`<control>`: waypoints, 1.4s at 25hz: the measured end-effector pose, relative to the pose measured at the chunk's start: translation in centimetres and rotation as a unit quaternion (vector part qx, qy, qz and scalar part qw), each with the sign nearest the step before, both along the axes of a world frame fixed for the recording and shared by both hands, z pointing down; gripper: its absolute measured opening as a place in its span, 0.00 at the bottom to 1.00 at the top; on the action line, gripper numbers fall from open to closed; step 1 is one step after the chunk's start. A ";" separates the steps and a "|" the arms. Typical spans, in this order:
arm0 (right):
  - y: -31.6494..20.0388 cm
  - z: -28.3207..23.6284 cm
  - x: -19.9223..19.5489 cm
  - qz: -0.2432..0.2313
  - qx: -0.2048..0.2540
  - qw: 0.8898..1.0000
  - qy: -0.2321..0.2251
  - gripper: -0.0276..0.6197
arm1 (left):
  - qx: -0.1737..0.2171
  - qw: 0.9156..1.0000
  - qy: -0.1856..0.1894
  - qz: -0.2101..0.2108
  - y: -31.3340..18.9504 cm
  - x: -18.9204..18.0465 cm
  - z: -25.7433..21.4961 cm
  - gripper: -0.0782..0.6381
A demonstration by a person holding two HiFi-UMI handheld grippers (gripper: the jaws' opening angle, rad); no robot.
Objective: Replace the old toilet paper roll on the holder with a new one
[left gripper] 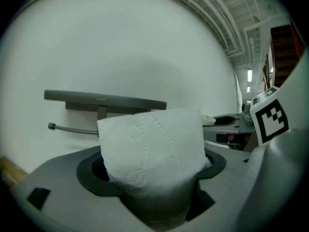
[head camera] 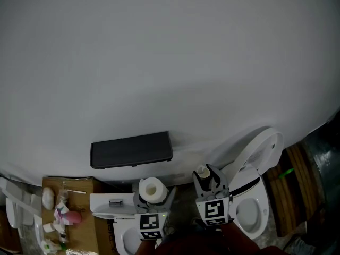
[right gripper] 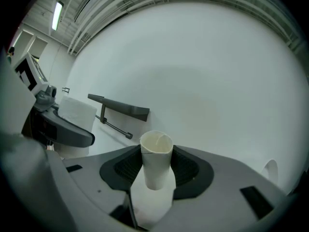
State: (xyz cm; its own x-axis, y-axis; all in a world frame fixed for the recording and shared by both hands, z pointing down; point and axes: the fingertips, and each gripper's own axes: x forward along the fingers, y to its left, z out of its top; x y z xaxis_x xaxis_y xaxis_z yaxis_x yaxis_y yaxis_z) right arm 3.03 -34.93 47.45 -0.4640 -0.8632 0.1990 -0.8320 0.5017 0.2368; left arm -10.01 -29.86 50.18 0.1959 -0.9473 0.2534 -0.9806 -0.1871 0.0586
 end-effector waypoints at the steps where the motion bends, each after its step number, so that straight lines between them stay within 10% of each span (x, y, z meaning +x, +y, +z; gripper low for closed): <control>1: 0.0 0.0 0.2 0.001 -0.001 1.000 -0.001 0.33 | -0.011 1.000 0.025 0.007 -0.4 0.7 0.6 0.75; 15: 0.4 -1.2 4.5 0.038 0.017 0.999 -0.002 0.33 | -0.135 0.947 0.287 0.050 -7.3 8.2 6.2 0.75; 25: 0.5 -0.8 4.9 0.039 0.008 0.999 0.004 0.33 | -0.092 0.889 0.449 0.009 -11.8 7.3 3.6 0.75; 35: -0.2 -1.1 3.9 0.025 0.018 1.000 0.002 0.33 | 0.006 0.795 0.606 -0.034 -12.6 3.1 0.5 0.75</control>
State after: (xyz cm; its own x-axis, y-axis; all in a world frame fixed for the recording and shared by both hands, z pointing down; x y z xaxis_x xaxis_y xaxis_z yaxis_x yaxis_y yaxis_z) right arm 6.93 -35.12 46.31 -0.4192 -0.8920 0.1693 -0.8546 0.4506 0.2581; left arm -6.90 -42.42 50.68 0.2363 -0.9674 -0.0912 -0.2145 -0.1435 0.9661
